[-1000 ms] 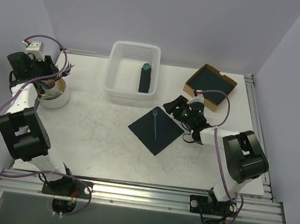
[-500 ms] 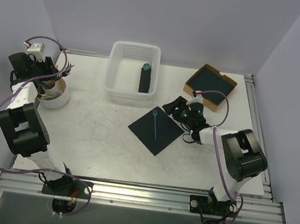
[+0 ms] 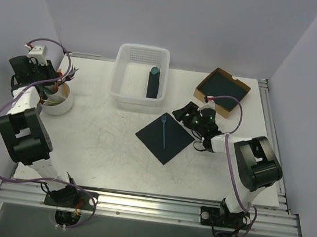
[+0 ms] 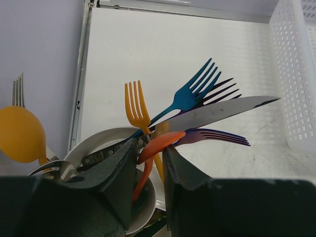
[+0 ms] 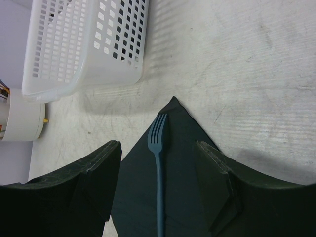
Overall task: Place the utensils on the paper napkin and roll it up
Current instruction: Pick up the utensils from the container, then place the utensils on the napkin, then pick up the utensils from the container.
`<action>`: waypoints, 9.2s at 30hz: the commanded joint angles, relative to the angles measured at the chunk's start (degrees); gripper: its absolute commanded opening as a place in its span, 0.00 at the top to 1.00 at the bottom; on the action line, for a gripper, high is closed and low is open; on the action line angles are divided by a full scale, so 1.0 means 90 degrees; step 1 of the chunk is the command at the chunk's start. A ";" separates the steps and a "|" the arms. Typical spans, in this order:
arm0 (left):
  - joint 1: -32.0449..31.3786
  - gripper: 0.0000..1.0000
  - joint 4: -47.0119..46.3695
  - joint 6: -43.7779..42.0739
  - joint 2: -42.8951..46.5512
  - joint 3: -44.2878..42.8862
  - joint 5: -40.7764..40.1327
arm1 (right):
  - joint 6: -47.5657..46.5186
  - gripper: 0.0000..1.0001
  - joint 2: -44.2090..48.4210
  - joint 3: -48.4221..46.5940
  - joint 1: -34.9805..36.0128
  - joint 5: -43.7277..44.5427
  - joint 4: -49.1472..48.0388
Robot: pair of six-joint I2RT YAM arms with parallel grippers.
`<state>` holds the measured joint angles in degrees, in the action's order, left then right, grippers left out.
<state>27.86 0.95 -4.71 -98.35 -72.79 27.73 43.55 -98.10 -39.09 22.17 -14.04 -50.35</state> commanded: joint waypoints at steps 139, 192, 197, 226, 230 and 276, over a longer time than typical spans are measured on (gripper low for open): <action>-0.4179 0.06 0.2033 0.3502 0.4707 0.1887 -0.0835 | -0.1001 1.00 0.0237 -0.1428 0.1247 0.0936 0.3944; -0.3194 0.06 0.2804 0.2965 0.4386 0.1234 -0.0835 | -0.1234 0.60 0.0597 -0.1682 0.1237 0.1316 0.4158; -0.2696 0.06 0.3009 0.2847 0.3780 0.0716 -0.1030 | -0.1771 0.58 0.0851 -0.1955 0.1218 0.1346 0.4383; -0.0488 0.05 0.4796 0.4310 0.4618 0.0324 -0.4466 | -0.1577 0.55 0.1925 -0.0129 0.1003 0.1100 0.1668; -0.0430 0.02 0.5391 0.5004 0.4493 0.0286 -0.5227 | -0.1597 0.55 0.2014 -0.0159 0.1090 0.1472 0.1922; 0.0362 0.57 0.1487 0.6041 0.2353 0.1565 -0.5395 | -0.1938 0.57 0.2219 -0.0285 0.1511 0.2488 0.2244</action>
<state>30.26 20.08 50.19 -76.01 -58.52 -22.09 27.40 -80.12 -40.25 34.70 5.45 -30.22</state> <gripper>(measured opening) 0.434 0.432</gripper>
